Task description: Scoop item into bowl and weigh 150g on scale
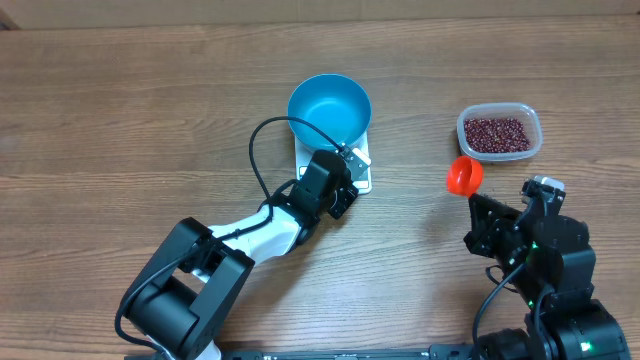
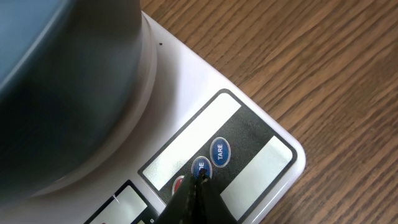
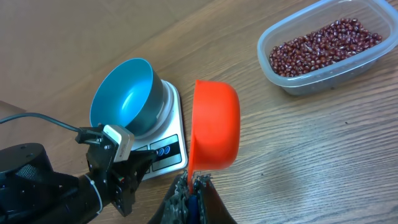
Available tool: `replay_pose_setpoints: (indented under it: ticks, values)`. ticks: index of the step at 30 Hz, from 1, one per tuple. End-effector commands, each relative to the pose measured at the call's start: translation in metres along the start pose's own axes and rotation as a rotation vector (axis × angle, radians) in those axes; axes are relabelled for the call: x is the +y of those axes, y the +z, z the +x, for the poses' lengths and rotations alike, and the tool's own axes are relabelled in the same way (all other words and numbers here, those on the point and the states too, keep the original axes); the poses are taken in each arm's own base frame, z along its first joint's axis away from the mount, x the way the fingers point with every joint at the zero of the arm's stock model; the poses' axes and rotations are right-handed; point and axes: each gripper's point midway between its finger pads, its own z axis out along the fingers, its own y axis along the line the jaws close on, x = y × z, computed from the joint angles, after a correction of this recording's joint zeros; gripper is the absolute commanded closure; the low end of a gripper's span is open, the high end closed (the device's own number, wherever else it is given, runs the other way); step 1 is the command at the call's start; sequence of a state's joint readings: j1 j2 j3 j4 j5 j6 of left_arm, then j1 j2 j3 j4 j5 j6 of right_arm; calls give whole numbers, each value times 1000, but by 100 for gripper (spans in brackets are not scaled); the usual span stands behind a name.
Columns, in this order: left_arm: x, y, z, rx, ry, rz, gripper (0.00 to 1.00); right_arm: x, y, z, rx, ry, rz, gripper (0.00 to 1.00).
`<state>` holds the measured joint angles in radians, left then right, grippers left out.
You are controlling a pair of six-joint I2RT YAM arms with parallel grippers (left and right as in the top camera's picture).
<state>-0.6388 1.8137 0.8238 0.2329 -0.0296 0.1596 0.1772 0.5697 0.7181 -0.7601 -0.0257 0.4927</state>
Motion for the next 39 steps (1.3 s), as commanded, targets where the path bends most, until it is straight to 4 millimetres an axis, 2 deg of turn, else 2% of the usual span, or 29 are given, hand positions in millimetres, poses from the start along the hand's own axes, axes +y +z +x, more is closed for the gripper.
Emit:
replay_pose_setpoints:
  ticks: [1, 12, 17, 28, 39]
  values:
    - [7, 3, -1, -2, -19, -16, 96, 3, -5, -9, -29, -10, -1, 96]
    - [5, 12, 12, 30, -18, -14, 96, 3, -5, -9, -30, -11, -2, 96]
    - [13, 13, 14, 38, -25, -63, 96, 3, -5, -10, -30, -11, -2, 96]
    - [12, 13, 16, 45, -33, -58, 96, 3, -5, -10, -32, -11, -3, 96]
    - [10, 17, 29, 88, -45, -54, 96, 2, -5, -11, -37, -10, 6, 96]
